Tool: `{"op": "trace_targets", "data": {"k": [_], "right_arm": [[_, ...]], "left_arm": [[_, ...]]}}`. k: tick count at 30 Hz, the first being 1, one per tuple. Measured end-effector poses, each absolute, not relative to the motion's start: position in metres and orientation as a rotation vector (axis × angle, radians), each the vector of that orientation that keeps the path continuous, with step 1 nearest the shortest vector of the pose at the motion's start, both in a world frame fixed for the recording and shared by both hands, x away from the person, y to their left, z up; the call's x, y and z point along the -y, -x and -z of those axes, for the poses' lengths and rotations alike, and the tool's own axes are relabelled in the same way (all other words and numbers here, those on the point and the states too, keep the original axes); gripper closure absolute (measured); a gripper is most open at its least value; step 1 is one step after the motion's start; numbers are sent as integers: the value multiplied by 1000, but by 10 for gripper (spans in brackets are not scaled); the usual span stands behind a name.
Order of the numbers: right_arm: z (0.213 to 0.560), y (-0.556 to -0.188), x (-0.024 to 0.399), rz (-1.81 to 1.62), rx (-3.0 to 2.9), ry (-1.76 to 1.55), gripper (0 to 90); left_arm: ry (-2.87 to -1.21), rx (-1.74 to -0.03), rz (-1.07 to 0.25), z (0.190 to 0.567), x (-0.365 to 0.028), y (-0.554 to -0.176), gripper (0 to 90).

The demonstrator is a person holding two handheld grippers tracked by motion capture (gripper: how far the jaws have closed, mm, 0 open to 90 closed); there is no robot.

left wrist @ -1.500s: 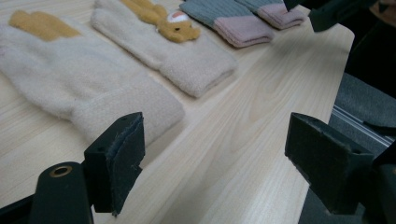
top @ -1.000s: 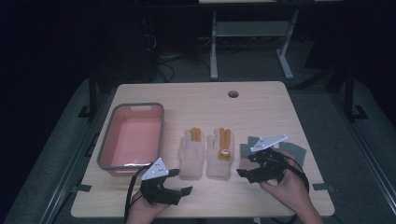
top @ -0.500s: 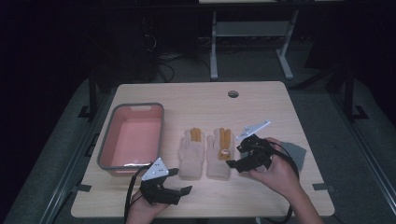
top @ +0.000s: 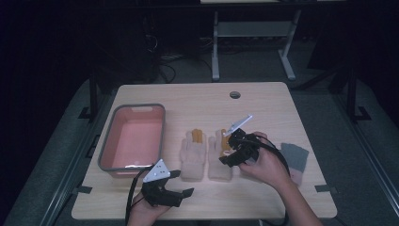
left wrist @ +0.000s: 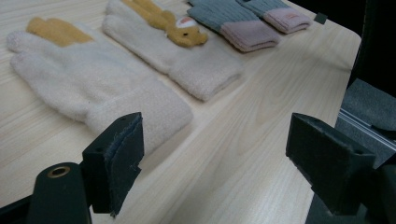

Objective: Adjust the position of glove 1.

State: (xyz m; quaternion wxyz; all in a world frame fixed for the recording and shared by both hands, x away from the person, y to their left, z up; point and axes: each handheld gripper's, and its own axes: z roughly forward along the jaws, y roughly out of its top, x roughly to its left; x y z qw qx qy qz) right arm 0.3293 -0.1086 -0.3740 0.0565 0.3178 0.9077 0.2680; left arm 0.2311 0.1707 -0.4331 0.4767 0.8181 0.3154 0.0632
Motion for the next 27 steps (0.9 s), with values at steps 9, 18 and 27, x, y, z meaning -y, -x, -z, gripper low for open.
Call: {"op": "trace_targets", "data": {"k": [9,18,27], "right_arm": [[393,-346,102,-749,-2773,-983,375],[405,-360,100,-689,-2790,-1033,417],[418,-367,100,-636,-2783,-1103,450]], "left_arm": [[-2003,-773,-147,435,-170,-231,194],[-2018,-759,-147,435,-168,-231,193],[-2019,-757,-148,435,-167,-231,193]]}}
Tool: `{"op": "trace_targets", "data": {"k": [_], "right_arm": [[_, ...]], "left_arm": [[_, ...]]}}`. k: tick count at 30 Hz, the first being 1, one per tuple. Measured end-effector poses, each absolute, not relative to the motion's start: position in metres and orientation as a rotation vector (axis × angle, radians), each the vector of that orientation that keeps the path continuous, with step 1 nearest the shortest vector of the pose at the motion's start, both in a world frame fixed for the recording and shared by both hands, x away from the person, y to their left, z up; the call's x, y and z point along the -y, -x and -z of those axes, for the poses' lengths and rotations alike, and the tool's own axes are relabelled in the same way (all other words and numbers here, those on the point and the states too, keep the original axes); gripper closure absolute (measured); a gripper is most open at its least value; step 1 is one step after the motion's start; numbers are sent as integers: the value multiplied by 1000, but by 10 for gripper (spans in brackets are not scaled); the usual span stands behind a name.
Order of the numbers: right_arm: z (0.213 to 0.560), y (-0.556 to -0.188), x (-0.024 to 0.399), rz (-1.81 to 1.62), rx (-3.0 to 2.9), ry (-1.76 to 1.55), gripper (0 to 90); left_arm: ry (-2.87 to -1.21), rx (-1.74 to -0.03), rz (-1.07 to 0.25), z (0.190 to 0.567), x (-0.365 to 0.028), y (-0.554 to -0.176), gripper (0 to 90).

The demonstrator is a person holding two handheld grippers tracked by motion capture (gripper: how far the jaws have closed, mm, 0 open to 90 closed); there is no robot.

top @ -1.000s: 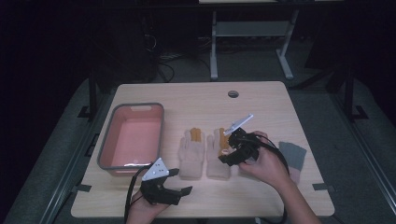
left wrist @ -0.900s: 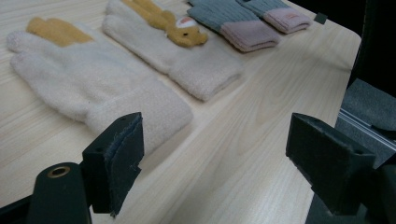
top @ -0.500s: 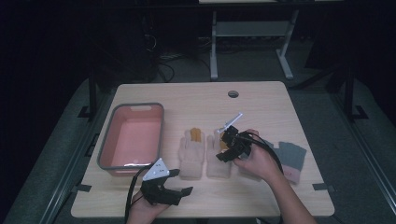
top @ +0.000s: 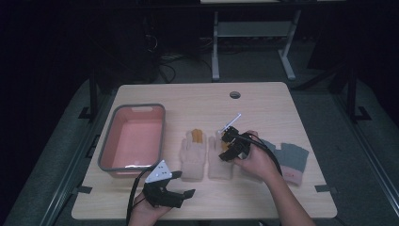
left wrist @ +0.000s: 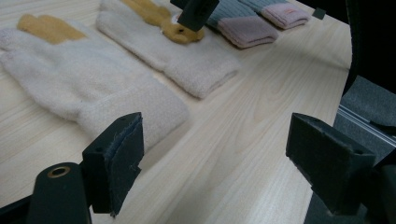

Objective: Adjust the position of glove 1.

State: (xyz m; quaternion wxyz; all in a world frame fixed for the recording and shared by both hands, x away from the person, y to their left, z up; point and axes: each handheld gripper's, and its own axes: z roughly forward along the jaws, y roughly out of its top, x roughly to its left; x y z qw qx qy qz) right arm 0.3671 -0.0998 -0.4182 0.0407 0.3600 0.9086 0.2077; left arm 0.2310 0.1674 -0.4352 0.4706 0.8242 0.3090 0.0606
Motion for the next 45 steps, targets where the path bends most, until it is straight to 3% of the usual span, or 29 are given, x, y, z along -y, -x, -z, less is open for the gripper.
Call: {"op": "trace_targets", "data": {"k": [21,45], "right_arm": [[442,-368,94,-547,-2759,-1123,522],[438,-371,98,-581,-2787,-1171,626]], "left_arm": [[-2012,-764,-144,435,-169,-232,193],[-2007,-785,-147,436,-169,-234,194]]}}
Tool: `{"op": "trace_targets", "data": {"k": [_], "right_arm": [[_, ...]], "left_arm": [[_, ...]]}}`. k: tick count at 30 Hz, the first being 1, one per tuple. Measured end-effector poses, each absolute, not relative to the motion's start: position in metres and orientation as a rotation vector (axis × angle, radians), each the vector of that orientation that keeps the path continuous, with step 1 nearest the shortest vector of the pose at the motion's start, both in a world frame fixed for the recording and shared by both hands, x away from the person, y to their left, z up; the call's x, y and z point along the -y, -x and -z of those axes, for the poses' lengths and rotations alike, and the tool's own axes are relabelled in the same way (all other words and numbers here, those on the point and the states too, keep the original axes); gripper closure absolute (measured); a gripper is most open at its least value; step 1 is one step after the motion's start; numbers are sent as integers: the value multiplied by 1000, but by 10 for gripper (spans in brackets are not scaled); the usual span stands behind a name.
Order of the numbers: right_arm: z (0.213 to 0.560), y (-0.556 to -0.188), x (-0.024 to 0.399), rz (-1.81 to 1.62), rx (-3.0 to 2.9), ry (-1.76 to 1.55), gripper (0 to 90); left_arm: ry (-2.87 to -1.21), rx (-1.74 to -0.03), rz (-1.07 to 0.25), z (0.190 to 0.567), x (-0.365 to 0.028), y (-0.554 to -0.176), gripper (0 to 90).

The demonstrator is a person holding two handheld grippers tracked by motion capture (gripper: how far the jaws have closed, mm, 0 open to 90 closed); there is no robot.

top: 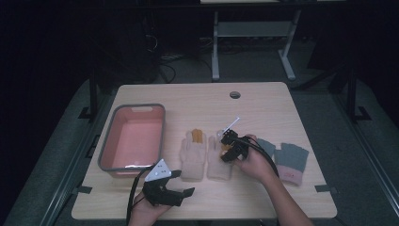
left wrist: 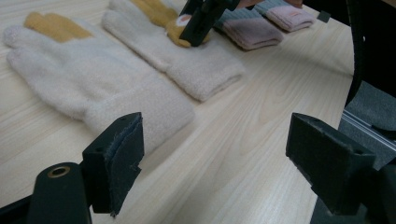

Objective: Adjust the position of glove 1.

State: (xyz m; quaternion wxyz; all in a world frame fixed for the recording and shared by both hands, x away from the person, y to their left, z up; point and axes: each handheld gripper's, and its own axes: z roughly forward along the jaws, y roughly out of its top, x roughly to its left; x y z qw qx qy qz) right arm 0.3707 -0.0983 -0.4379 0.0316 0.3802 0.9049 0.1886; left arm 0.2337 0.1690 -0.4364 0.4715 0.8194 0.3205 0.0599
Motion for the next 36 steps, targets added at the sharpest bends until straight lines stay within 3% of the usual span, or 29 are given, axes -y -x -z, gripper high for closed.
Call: {"op": "trace_targets", "data": {"k": [36], "right_arm": [[377,-357,95,-683,-2743,-1055,645]], "left_arm": [[-1984,-801,-178,432,-174,-233,194]]}}
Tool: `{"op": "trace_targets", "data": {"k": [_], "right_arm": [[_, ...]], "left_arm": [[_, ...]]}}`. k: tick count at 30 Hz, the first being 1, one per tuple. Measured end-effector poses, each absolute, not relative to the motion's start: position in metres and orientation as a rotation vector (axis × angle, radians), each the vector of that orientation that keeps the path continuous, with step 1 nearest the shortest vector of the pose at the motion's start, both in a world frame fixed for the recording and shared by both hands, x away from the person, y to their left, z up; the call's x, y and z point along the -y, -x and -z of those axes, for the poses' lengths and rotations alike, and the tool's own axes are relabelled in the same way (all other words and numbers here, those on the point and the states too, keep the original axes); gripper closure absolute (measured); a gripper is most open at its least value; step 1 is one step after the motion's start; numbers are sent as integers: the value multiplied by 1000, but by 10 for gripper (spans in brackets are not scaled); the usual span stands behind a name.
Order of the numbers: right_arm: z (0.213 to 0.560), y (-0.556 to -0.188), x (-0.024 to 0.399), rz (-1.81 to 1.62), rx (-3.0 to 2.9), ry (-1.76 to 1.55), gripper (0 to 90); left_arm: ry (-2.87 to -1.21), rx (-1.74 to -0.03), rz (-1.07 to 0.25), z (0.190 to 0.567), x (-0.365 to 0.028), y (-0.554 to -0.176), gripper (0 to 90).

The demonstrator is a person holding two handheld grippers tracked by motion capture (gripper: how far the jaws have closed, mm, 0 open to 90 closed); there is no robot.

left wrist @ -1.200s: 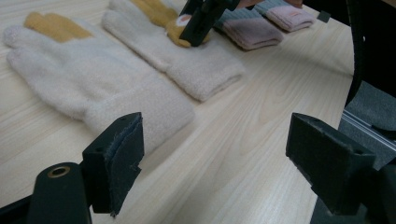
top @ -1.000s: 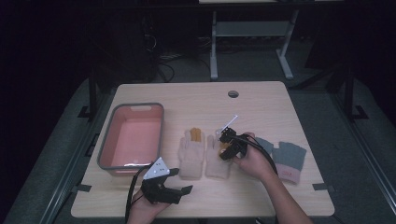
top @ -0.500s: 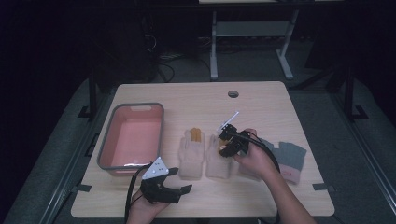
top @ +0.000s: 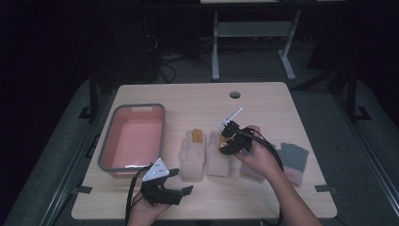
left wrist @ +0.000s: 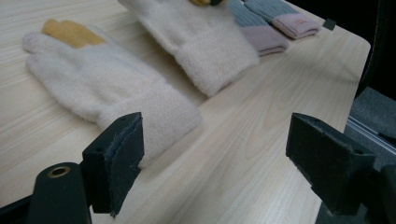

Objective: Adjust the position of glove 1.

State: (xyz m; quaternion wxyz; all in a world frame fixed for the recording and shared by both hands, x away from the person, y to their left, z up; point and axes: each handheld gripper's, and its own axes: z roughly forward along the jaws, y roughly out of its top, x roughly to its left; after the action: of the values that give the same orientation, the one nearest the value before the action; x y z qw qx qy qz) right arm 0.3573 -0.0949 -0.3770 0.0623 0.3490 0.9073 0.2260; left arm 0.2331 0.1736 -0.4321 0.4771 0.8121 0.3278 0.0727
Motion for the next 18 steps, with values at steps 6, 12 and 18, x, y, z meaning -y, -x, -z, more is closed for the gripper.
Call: {"op": "trace_targets", "data": {"k": [6,12,18], "right_arm": [[359,-354,84,-720,-2741,-992,645],[352,-356,58,-757,-2767,-928,644],[360,-362,33,-752,-2809,-886,644]], "left_arm": [[-1963,-810,-191,430,-175,-232,193],[-1959,-809,-205,429,-176,-231,192],[-1946,-820,-204,428,-178,-232,191]]}}
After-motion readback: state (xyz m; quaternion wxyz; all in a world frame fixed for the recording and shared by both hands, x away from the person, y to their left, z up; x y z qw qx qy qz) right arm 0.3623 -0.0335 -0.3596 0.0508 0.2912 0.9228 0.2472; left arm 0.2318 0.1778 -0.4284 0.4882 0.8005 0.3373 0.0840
